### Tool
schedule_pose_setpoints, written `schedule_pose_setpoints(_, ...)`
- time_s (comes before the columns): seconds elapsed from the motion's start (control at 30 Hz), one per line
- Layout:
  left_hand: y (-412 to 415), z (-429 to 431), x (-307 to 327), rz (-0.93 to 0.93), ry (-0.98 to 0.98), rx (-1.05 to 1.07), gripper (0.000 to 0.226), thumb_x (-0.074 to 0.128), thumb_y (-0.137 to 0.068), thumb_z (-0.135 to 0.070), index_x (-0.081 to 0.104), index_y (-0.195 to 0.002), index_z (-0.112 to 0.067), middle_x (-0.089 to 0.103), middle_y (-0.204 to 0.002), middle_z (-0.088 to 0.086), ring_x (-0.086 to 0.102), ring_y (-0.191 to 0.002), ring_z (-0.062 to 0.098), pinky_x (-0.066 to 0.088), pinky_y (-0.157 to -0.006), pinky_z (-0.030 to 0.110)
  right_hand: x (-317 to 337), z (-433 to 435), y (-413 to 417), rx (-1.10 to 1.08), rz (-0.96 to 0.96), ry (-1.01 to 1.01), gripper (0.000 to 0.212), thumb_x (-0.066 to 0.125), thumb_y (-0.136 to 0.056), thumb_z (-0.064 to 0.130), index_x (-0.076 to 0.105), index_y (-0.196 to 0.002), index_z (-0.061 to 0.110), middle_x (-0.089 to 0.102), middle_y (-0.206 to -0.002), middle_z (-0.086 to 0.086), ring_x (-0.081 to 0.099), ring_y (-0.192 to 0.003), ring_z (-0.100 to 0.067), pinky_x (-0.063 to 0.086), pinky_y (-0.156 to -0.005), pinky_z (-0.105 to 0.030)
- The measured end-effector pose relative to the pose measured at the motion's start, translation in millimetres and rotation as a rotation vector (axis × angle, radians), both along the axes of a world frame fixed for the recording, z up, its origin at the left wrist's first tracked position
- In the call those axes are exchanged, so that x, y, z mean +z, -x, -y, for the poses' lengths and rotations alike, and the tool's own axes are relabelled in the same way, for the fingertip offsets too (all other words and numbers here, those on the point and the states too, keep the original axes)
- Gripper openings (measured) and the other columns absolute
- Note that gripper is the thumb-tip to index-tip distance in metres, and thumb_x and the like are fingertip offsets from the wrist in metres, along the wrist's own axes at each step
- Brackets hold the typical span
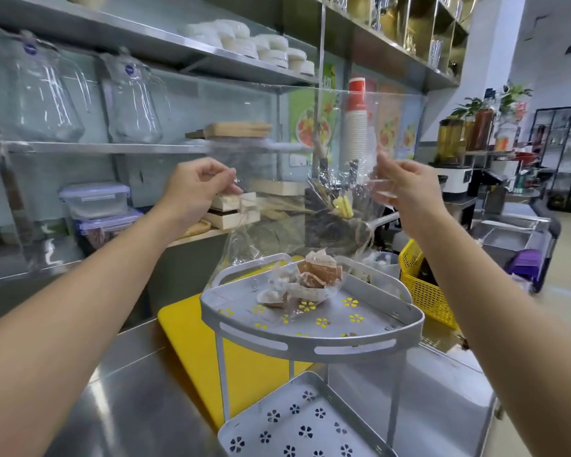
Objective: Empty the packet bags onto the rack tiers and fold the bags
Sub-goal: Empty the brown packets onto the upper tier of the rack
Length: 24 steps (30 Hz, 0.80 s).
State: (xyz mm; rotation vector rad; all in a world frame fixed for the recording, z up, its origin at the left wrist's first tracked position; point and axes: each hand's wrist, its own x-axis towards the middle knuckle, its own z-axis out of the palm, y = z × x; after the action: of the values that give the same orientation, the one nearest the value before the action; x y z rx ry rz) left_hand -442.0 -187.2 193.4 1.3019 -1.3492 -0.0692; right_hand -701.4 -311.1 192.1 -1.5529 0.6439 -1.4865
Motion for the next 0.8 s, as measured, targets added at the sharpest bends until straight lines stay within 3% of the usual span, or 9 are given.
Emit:
schedule_pose_setpoints(0.1,-3,-1,-4,-0.016,-0.036,-0.022,0.019,0.063,-0.085,-0.027,0.062,-0.096,-0.011,0.067,-0.088,-0.002,0.062,-0.076,-0.001,0.045,-0.068,0.008,-25,-2,5,0.124,-0.036,-0.047,0.042,0.066,-0.071,0.049,0.062,-0.091,0.013,0.065,-0.084,0.0,0.062,-0.073,-0.013,0.052,-0.066,-0.027)
schedule_pose_setpoints(0.17,-10,2,-6,-0.018,-0.131,-0.094,0.05,0.073,-0.073,-0.04,0.054,-0.113,-0.017,0.06,-0.111,0.0,0.057,-0.103,0.008,0.042,-0.086,0.017,-42,1,9,0.181,-0.067,-0.055,0.048,0.066,-0.063,0.056,0.062,-0.093,0.02,0.067,-0.093,0.0,0.065,-0.082,-0.015,0.053,-0.069,-0.029)
schedule_pose_setpoints(0.23,-15,3,-9,-0.031,-0.281,-0.153,0.09,0.081,-0.054,-0.051,0.04,-0.129,-0.025,0.046,-0.133,0.002,0.043,-0.123,0.016,0.036,-0.101,0.031,-57,4,12,0.215,-0.109,-0.061,0.035,0.066,-0.071,0.046,0.062,-0.096,0.022,0.069,-0.096,-0.001,0.067,-0.087,-0.015,0.053,-0.078,-0.036)
schedule_pose_setpoints(0.33,-12,8,-19,-0.097,-0.412,-0.205,0.128,0.089,-0.035,-0.049,0.02,-0.141,-0.031,0.04,-0.141,0.009,0.047,-0.123,0.022,0.037,-0.101,0.034,-68,5,13,0.207,-0.174,-0.089,0.019,0.062,-0.084,0.03,0.06,-0.098,0.016,0.07,-0.089,-0.004,0.071,-0.077,-0.012,0.054,-0.073,-0.033)
schedule_pose_setpoints(0.47,1,21,-34,-0.101,-0.352,-0.136,0.099,0.074,-0.075,-0.022,0.004,-0.145,-0.028,0.057,-0.122,0.011,0.055,-0.109,0.021,0.038,-0.095,0.032,-67,3,6,0.041,-0.055,-0.132,0.017,0.061,-0.086,0.025,0.059,-0.078,0.011,0.068,-0.06,-0.002,0.066,-0.053,-0.013,0.053,-0.047,-0.023)
schedule_pose_setpoints(0.57,4,32,-39,-0.15,-0.255,-0.077,0.062,0.073,-0.076,-0.015,0.042,-0.129,-0.01,0.066,-0.086,0.011,0.062,-0.076,0.019,0.045,-0.073,0.026,-64,3,2,-0.057,-0.009,-0.176,0.025,0.062,-0.086,0.028,0.057,-0.068,0.012,0.062,-0.045,0.001,0.061,-0.043,-0.014,0.051,-0.046,-0.024)
schedule_pose_setpoints(0.63,7,38,-40,-0.19,-0.21,-0.033,0.017,0.072,-0.076,-0.009,0.062,-0.089,-0.006,0.062,-0.07,0.008,0.057,-0.063,0.018,0.045,-0.065,0.026,-63,2,0,-0.021,-0.042,-0.216,0.024,0.062,-0.085,0.032,0.057,-0.074,0.011,0.063,-0.054,0.0,0.062,-0.051,-0.014,0.052,-0.056,-0.029)
schedule_pose_setpoints(0.67,9,39,-40,-0.206,-0.189,-0.015,0.009,0.072,-0.077,-0.007,0.062,-0.076,-0.008,0.06,-0.067,0.006,0.054,-0.062,0.017,0.044,-0.065,0.026,-64,2,1,0.04,-0.055,-0.248,0.021,0.062,-0.085,0.03,0.057,-0.08,0.01,0.064,-0.064,-0.002,0.063,-0.059,-0.015,0.051,-0.063,-0.031)
schedule_pose_setpoints(0.8,11,41,-43,-0.265,-0.19,-0.003,0.013,0.07,-0.079,-0.008,0.06,-0.071,-0.01,0.058,-0.067,0.005,0.052,-0.064,0.017,0.044,-0.066,0.026,-81,6,16,0.201,-0.123,-0.362,0.024,0.065,-0.079,0.009,0.057,-0.101,0.007,0.066,-0.089,-0.009,0.065,-0.085,-0.021,0.046,-0.076,-0.034)
